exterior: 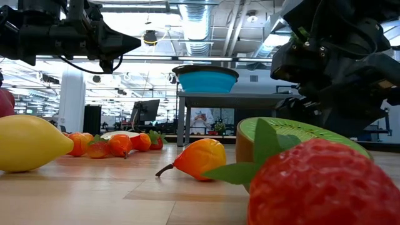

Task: Pick & Place Fruit
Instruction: Put the yellow pear into the strainer bowl

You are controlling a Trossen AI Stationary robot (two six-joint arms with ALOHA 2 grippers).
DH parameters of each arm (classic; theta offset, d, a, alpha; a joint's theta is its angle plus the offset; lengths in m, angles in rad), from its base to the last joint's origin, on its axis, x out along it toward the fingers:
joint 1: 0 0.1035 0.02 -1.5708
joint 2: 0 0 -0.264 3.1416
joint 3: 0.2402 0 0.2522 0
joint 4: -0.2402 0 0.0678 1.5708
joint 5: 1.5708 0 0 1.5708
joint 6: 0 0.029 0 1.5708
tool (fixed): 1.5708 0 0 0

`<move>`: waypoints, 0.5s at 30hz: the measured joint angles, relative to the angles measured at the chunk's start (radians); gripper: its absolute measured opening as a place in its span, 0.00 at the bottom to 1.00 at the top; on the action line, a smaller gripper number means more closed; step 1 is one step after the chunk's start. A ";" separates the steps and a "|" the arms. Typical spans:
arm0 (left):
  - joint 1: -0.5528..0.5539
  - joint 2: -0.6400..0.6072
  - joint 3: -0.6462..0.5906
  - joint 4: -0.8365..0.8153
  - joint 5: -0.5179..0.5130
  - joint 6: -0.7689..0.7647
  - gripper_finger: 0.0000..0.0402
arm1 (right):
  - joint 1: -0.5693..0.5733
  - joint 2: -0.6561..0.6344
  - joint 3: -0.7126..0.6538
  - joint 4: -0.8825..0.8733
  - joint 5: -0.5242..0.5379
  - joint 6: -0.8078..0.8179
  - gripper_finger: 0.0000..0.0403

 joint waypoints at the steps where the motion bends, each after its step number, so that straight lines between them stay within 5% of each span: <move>1: 0.000 0.000 0.000 0.000 0.000 0.000 0.00 | 0.000 0.000 0.000 -0.001 0.000 0.000 0.59; 15: 0.000 0.000 0.000 0.000 0.000 0.000 0.00 | 0.001 -0.081 -0.002 -0.114 -0.019 0.030 0.29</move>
